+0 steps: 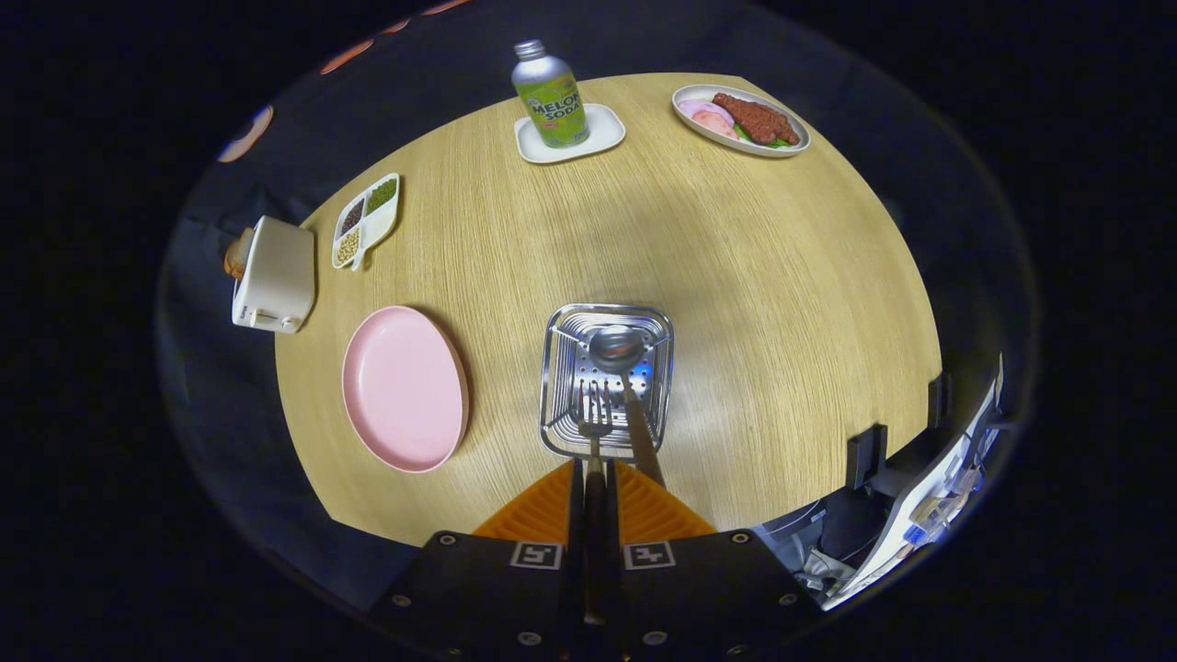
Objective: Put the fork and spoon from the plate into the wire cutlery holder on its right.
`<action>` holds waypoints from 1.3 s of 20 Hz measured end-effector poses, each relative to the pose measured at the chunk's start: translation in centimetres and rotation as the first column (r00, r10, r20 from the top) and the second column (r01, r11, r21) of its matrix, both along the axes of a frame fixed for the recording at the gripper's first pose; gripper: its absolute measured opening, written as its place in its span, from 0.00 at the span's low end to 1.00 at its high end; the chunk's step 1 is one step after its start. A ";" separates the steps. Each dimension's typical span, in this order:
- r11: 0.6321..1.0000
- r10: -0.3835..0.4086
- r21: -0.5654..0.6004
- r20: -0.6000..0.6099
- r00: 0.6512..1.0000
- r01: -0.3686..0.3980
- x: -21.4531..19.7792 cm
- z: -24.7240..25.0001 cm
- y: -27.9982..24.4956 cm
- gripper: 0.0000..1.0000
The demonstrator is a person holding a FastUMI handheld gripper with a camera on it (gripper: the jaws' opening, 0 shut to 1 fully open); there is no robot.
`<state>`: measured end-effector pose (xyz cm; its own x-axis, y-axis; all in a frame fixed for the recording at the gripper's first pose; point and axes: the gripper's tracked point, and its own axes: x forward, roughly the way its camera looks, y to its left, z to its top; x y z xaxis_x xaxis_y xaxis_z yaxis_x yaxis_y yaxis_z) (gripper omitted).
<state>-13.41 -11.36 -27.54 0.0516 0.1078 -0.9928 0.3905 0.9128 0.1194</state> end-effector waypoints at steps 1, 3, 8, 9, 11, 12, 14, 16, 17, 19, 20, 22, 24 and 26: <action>1.000 -0.008 0.001 0.014 1.000 0.008 0.4 0.1 0.1 0.11; 1.000 -0.022 0.001 0.049 0.999 0.022 1.1 0.3 0.0 0.11; 0.995 -0.014 -0.094 0.254 0.967 0.039 4.4 2.0 -1.3 0.14; 0.992 -0.001 -0.122 0.298 0.955 0.039 5.0 2.7 -1.5 0.16; 0.986 0.028 -0.162 0.393 0.919 0.039 6.5 4.1 -1.6 0.21; 0.982 0.046 -0.182 0.444 0.895 0.040 7.2 5.0 -1.7 0.23; 0.973 0.076 -0.223 0.533 0.843 0.053 8.6 7.0 -1.7 0.30; 0.967 0.096 -0.245 0.616 0.782 0.074 10.0 9.3 -1.3 0.39; 0.965 0.110 -0.251 0.659 0.744 0.080 10.8 10.5 -1.0 0.41; 0.957 0.144 -0.275 0.732 0.665 0.096 12.0 13.0 -0.7 0.51; 0.951 0.164 -0.291 0.760 0.629 0.104 12.3 14.0 -0.6 0.55; 0.945 0.192 -0.306 0.805 0.562 0.115 13.1 16.2 -0.1 0.64; 0.945 0.207 -0.302 0.849 0.486 0.124 14.0 18.0 0.9 0.74; 0.943 0.232 -0.312 0.869 0.437 0.119 14.3 19.0 1.8 0.79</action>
<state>0.87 -9.54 -8.52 0.9204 -0.1248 -0.3706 0.1733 0.9797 0.1004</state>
